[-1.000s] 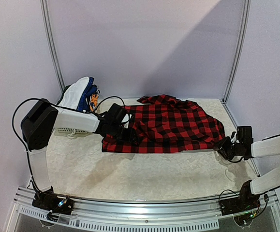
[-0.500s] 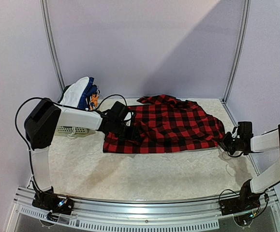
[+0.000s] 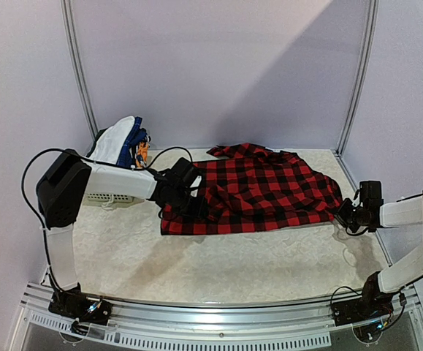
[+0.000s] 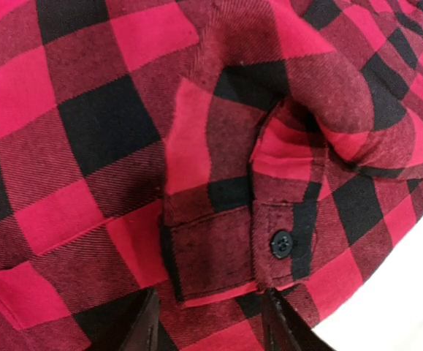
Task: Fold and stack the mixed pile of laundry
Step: Adjust the flattened shirt at the center of the board.
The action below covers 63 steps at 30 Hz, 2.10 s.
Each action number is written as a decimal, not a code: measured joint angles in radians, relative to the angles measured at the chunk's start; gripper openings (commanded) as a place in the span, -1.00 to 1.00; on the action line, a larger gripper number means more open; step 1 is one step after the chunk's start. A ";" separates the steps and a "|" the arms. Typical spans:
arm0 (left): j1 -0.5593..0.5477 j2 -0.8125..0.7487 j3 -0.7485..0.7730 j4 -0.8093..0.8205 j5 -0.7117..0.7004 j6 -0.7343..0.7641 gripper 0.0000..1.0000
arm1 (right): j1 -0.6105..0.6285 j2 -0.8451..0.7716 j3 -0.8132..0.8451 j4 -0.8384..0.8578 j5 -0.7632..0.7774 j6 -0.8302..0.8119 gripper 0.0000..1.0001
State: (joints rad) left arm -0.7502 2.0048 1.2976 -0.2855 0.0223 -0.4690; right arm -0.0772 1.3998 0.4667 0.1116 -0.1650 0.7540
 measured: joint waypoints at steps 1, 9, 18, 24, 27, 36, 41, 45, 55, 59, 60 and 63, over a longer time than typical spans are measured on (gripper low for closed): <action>-0.001 0.001 0.000 0.003 0.003 -0.003 -0.08 | 0.000 0.000 0.000 0.000 0.000 -0.001 -1.00; -0.011 0.050 0.043 0.008 0.013 -0.006 -0.24 | 0.000 0.000 0.000 0.000 0.003 -0.008 -1.00; -0.011 0.061 0.062 0.004 -0.005 -0.005 -1.00 | 0.000 0.000 0.000 -0.001 0.007 -0.012 -1.00; -0.018 0.060 0.069 0.003 0.000 0.002 -1.00 | 0.000 0.000 0.000 -0.006 0.016 -0.014 -1.00; -0.032 0.049 0.078 -0.025 0.001 0.015 -1.00 | 0.000 0.000 0.002 -0.019 0.030 -0.014 -1.00; -0.042 -0.120 0.105 -0.214 0.007 0.077 -1.00 | 0.000 -0.016 0.006 -0.053 0.076 -0.014 -1.00; -0.025 -0.194 0.103 -0.282 0.040 0.099 -1.00 | 0.000 -0.016 0.011 -0.064 0.084 -0.014 -1.00; 0.010 -0.196 0.093 -0.320 0.057 0.108 -1.00 | 0.000 -0.016 0.015 -0.067 0.087 -0.014 -1.00; 0.050 -0.158 0.087 -0.394 0.019 0.127 -0.90 | 0.000 -0.016 0.017 -0.075 0.104 -0.014 -0.99; 0.055 -0.147 0.087 -0.398 0.018 0.128 -0.35 | 0.000 -0.016 0.018 -0.079 0.105 -0.014 -0.82; 0.056 -0.144 0.087 -0.397 0.017 0.126 -0.14 | 0.000 -0.016 0.018 -0.079 0.104 -0.012 -0.72; 0.056 -0.132 0.084 -0.394 -0.010 0.119 0.53 | -0.001 -0.016 0.019 -0.084 0.101 -0.016 -0.38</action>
State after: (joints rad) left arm -0.6945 1.8725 1.3815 -0.6792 0.0120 -0.3500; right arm -0.0780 1.3842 0.4858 0.0280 -0.0635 0.7376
